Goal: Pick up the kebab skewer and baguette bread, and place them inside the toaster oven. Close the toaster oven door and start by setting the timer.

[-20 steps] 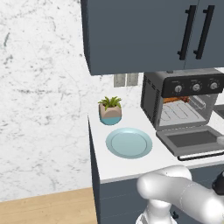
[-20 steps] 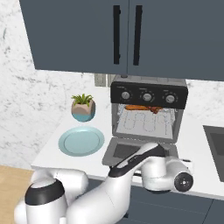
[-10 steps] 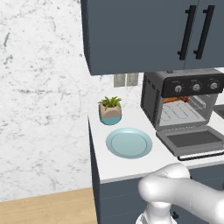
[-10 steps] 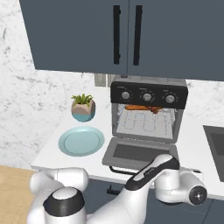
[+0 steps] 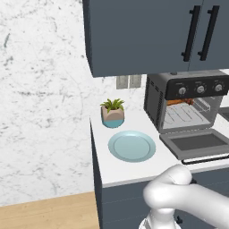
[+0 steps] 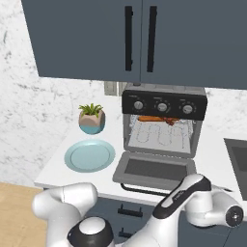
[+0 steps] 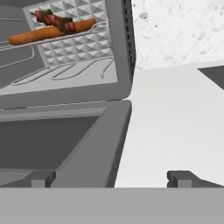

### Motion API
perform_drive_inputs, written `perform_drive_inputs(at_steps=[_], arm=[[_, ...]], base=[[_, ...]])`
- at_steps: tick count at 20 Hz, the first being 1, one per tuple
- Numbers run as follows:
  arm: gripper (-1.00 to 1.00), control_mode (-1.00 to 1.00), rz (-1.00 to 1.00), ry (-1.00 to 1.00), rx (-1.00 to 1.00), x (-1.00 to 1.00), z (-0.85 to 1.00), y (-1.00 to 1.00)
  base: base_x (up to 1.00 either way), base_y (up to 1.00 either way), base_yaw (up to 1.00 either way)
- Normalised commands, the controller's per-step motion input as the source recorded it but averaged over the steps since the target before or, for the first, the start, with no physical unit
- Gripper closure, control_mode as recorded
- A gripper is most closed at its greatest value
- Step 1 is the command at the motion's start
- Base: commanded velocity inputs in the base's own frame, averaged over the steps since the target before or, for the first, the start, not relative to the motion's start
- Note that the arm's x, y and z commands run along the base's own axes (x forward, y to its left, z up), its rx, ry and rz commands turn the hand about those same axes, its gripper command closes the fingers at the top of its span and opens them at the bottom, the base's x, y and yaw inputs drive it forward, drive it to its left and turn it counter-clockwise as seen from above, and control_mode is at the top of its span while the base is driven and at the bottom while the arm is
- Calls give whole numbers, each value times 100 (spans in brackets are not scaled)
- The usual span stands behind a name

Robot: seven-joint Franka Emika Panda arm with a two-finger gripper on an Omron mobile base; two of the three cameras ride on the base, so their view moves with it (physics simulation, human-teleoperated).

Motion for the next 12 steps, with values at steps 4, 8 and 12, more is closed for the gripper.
perform_drive_inputs(at_steps=[4,8,12], arm=[[-100,-100,1,0,1,0,-34,-26],[-100,-100,0,3,-8,-2,-40,-8],[-100,-100,0,1,-9,-25,-34,-13]], base=[[0,0,0],[0,0,0],[0,0,0]])
